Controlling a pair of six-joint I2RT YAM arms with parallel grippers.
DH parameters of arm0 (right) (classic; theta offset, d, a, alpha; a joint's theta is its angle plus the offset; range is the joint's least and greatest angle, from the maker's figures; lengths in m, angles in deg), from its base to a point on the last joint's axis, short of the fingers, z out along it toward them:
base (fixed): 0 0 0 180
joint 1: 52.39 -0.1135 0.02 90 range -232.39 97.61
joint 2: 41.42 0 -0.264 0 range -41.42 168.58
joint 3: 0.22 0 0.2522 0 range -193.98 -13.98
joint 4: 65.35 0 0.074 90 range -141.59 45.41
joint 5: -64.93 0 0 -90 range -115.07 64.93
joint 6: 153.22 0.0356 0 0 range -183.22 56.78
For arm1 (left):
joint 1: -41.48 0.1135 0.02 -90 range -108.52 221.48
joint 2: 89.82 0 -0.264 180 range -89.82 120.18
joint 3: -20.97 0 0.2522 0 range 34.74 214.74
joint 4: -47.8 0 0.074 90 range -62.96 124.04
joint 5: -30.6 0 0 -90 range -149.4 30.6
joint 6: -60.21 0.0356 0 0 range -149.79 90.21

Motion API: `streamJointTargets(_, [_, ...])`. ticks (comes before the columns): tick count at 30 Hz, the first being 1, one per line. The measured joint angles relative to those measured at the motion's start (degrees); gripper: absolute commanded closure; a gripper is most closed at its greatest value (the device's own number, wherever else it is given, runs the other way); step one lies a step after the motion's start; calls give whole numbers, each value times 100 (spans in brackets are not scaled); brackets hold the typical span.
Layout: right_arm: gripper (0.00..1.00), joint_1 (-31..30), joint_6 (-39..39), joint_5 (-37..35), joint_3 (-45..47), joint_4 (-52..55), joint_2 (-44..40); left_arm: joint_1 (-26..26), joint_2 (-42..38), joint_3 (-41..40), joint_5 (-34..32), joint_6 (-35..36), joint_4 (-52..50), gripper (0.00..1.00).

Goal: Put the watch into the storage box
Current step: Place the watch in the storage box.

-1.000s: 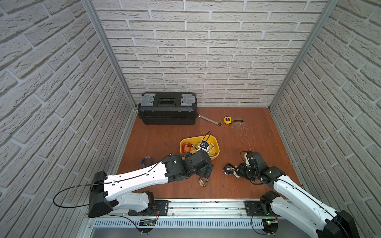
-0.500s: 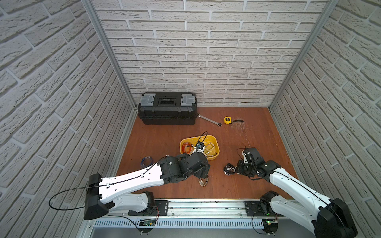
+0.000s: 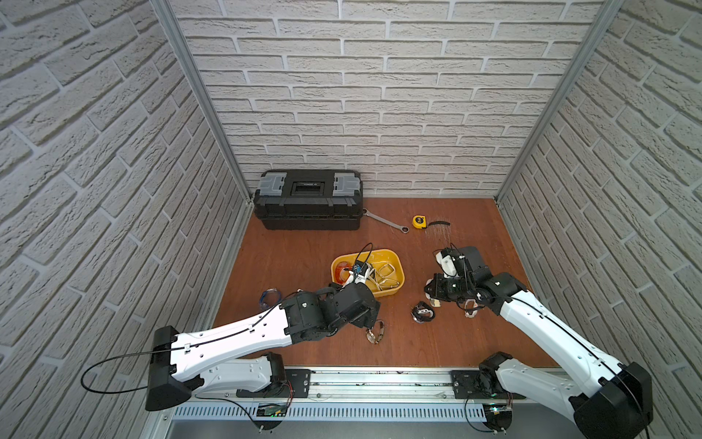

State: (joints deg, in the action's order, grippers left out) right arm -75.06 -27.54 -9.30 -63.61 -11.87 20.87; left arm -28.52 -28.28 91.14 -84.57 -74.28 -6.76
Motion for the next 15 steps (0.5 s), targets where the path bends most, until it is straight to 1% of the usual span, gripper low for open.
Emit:
streamJointTargets(5, [98, -227, -326, 177, -1062, 262, 796, 87, -374, -114, -90, -94, -39, 2])
streamJointTargets(10, [98, -807, -811, 199, -2271, 520, 2079, 219, -772, -243, -225, -234, -157, 2])
streamJointTargets(15, [98, -1185, -1137, 87, -2944, 706, 3263, 282, -1029, -293, -400, -378, -358, 2])
